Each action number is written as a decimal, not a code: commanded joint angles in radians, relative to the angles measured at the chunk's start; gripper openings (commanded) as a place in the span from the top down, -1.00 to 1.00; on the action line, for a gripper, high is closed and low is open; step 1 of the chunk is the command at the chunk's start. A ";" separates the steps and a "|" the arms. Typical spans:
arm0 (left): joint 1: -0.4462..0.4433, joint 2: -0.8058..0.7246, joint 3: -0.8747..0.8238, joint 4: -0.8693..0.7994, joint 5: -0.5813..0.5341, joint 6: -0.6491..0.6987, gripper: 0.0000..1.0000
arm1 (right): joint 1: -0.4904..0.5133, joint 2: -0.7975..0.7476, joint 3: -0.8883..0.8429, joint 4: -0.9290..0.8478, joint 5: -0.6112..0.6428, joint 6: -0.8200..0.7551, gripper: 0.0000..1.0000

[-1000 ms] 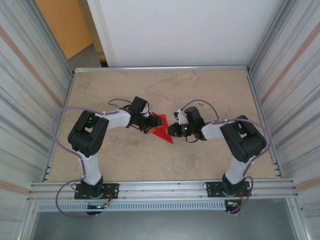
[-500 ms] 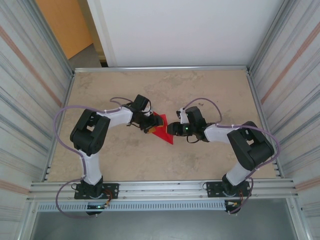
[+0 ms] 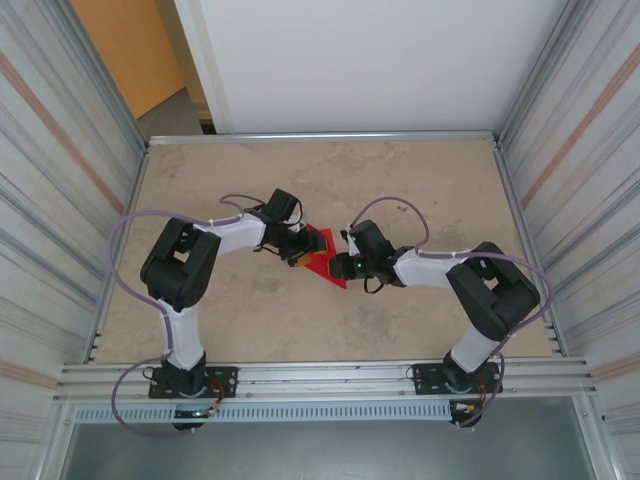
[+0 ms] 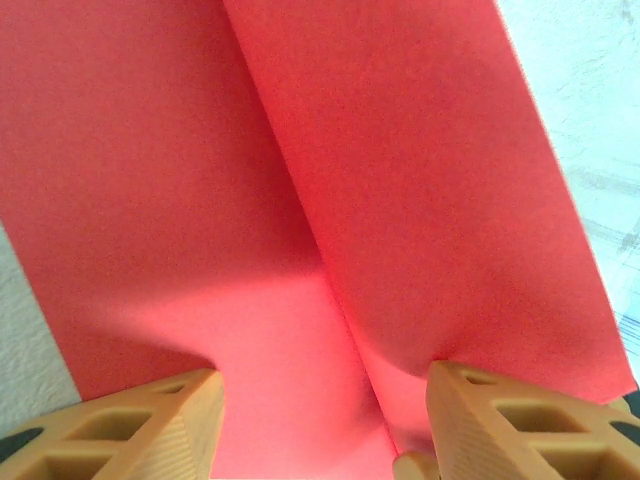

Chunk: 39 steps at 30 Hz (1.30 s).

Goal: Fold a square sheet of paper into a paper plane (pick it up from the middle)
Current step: Fourth fold the wing at the center of the table.

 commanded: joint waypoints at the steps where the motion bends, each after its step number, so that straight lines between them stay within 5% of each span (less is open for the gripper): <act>1: -0.004 0.061 -0.024 -0.103 -0.049 0.013 -0.14 | 0.007 0.033 0.039 -0.021 0.020 -0.033 0.30; 24: -0.005 0.045 -0.034 -0.100 -0.048 0.004 -0.12 | -0.008 0.072 0.057 0.034 -0.073 -0.045 0.79; 39: 0.016 -0.097 -0.082 -0.022 -0.057 -0.002 -0.01 | -0.069 0.089 0.002 0.127 -0.275 -0.017 0.97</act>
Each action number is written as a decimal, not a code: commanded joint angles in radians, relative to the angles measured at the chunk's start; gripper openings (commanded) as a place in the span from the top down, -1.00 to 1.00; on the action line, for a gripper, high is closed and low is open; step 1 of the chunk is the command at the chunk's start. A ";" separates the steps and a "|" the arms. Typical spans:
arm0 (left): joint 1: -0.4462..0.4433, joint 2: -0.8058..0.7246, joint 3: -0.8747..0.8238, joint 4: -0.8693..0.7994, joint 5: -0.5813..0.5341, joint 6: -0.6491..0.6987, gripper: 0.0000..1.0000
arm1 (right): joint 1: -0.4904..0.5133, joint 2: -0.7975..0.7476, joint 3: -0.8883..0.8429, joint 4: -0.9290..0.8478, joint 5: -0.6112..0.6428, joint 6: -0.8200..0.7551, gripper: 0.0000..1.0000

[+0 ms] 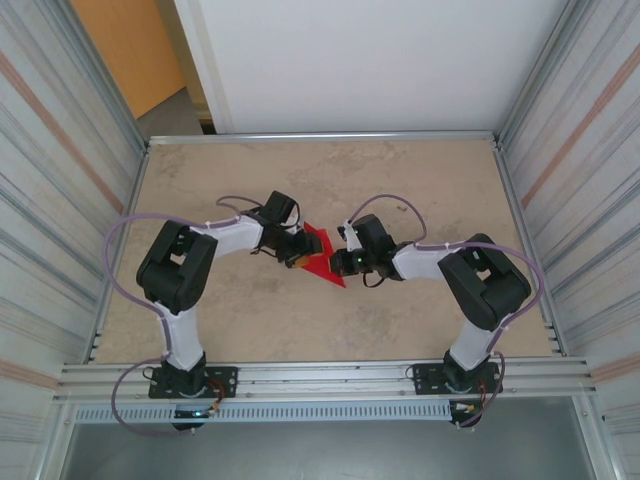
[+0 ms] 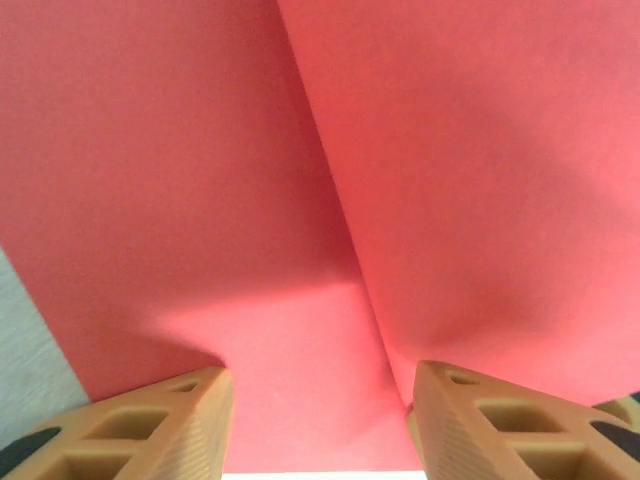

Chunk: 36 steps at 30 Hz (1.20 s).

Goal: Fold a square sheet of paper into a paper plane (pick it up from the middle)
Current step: Fourth fold the wing at the center of the table.

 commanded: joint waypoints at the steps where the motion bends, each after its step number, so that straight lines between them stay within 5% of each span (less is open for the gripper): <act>1: 0.016 -0.067 -0.046 -0.013 -0.033 -0.004 0.00 | -0.015 0.025 -0.021 0.045 -0.089 0.015 0.97; 8: 0.043 -0.154 -0.130 0.108 -0.007 -0.025 0.16 | -0.046 0.061 -0.030 0.084 -0.187 0.047 0.97; 20: 0.041 -0.121 -0.175 0.429 0.223 -0.056 0.55 | -0.092 0.097 -0.037 0.116 -0.298 0.083 0.97; 36: 0.003 -0.007 -0.092 0.381 0.249 -0.045 0.72 | -0.096 0.122 -0.012 0.078 -0.317 0.079 0.93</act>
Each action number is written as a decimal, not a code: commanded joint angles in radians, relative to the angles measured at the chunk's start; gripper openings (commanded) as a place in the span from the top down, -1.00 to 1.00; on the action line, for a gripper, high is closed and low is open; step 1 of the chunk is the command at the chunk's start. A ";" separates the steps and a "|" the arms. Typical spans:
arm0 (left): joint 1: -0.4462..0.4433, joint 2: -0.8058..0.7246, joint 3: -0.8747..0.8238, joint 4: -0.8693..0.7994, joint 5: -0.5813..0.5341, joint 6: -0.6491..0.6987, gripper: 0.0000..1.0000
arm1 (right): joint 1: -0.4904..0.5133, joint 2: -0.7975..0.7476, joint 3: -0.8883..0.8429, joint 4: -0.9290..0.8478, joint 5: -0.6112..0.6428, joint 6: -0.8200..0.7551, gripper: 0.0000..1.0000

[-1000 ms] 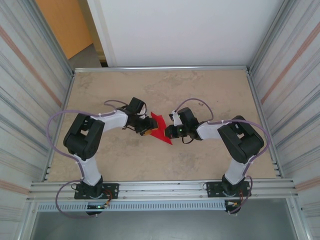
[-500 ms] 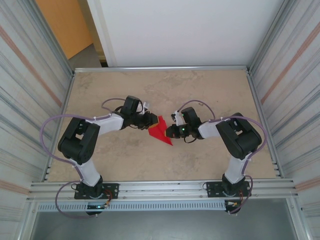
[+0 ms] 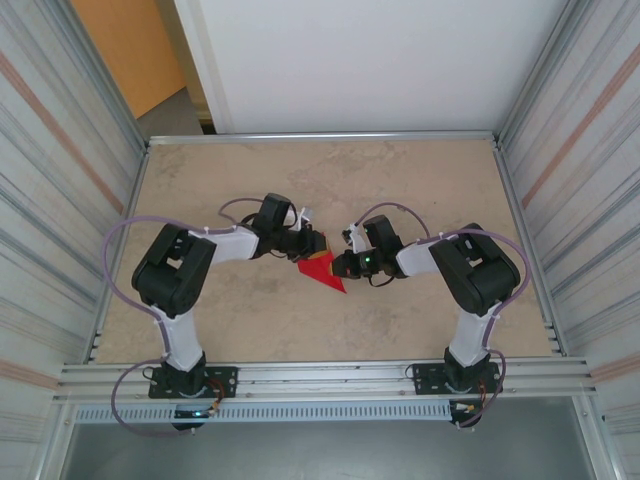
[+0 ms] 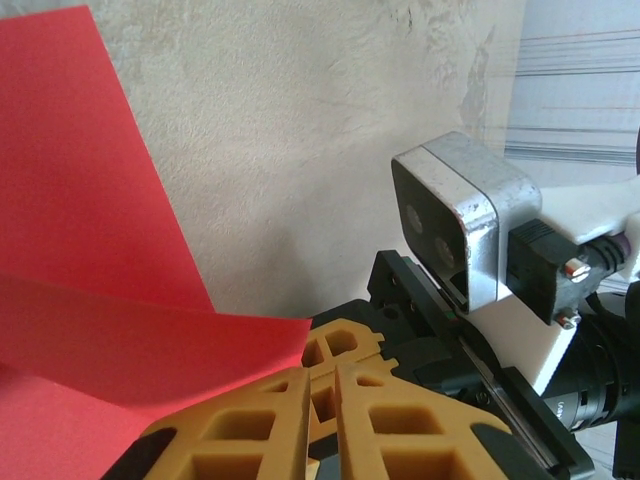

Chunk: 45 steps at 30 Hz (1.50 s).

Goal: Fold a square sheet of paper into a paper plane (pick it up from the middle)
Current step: Fourth fold the wing at the center of the table.

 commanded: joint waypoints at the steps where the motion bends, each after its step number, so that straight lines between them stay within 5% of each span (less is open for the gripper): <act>1: -0.001 0.021 0.034 -0.038 0.011 0.009 0.73 | -0.005 0.022 0.016 -0.030 -0.017 0.017 0.93; 11: 0.000 0.061 0.058 -0.100 -0.022 0.016 0.79 | -0.009 0.023 0.029 -0.056 -0.022 0.017 0.86; 27: 0.001 0.085 0.090 -0.160 -0.035 0.031 0.81 | -0.036 -0.083 0.016 -0.165 -0.064 0.013 0.45; 45: 0.002 0.091 0.091 -0.177 -0.049 0.028 0.82 | -0.038 -0.093 -0.015 -0.266 -0.060 -0.105 0.52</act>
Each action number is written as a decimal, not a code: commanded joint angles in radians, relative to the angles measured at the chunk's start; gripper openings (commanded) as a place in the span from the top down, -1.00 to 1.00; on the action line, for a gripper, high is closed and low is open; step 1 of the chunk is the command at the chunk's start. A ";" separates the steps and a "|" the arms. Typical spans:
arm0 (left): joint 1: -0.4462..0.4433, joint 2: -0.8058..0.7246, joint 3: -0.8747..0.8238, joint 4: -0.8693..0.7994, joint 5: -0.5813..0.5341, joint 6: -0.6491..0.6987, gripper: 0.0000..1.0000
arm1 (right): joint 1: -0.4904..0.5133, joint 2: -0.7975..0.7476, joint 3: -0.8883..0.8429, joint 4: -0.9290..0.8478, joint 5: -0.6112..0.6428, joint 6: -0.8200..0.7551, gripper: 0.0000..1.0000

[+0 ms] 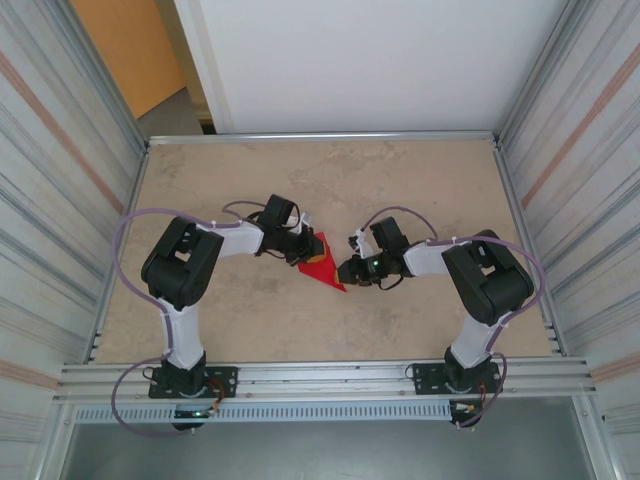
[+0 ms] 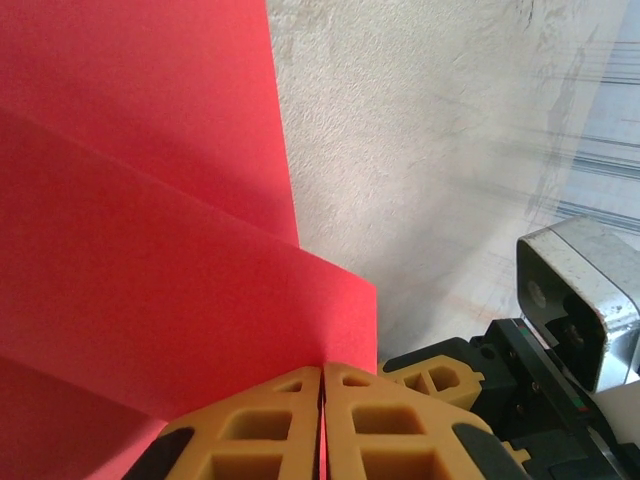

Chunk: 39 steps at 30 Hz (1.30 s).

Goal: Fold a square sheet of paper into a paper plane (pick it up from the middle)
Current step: Fourth fold the wing at the center of the table.

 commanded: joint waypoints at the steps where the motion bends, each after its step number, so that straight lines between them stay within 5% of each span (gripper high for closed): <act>1: 0.003 0.019 0.021 -0.027 -0.015 0.016 0.82 | -0.006 0.004 0.003 -0.040 -0.004 -0.046 0.54; 31: 0.015 0.045 0.047 -0.047 -0.013 0.041 0.83 | -0.031 0.058 -0.009 -0.032 -0.003 -0.013 0.65; 39: 0.014 0.049 0.058 -0.064 -0.014 0.053 0.83 | -0.040 -0.001 -0.009 -0.025 -0.009 0.016 0.54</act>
